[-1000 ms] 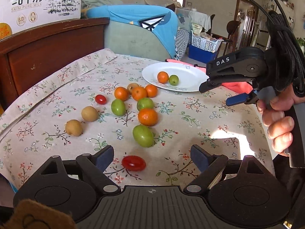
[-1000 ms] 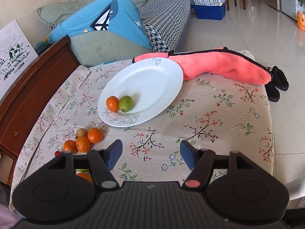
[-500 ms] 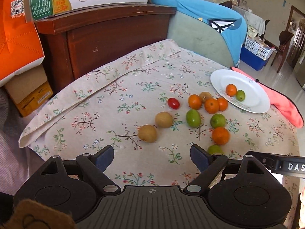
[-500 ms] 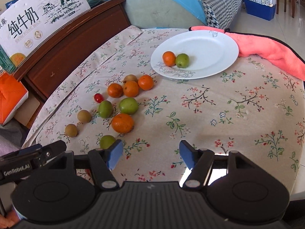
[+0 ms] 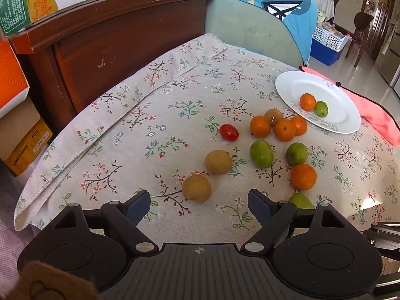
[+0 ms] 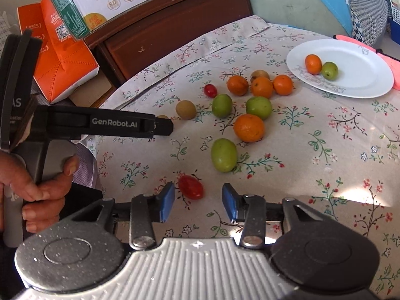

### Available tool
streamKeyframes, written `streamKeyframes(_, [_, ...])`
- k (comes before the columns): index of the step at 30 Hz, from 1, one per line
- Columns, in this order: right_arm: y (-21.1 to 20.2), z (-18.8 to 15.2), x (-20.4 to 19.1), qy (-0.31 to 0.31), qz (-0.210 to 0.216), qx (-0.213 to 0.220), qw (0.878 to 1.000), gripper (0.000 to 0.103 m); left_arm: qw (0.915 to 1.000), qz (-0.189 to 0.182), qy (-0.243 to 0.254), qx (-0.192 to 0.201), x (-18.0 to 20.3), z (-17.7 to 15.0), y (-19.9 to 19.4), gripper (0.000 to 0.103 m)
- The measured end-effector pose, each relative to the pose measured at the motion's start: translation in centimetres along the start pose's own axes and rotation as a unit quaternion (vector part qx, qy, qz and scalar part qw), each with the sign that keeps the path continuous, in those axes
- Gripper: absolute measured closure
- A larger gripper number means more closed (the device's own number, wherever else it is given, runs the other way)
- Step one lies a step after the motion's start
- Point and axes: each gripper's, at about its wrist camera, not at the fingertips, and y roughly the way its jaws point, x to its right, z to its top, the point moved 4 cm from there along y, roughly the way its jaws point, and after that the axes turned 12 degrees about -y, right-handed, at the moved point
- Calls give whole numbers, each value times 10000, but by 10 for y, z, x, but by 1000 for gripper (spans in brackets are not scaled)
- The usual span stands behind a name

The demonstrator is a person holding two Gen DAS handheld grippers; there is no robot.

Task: Organize fruits
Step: 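Grasp the kiwi with the left tool while the right tool grasps a red cherry tomato, then carry the kiwi and cherry tomato toward the white plate with both tools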

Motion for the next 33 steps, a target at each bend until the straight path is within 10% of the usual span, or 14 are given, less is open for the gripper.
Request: streamKeyframes(33, [21, 3, -14, -880, -431, -5, 9952, 83, 9991, -53, 367, -221, 3, 2, 27, 78])
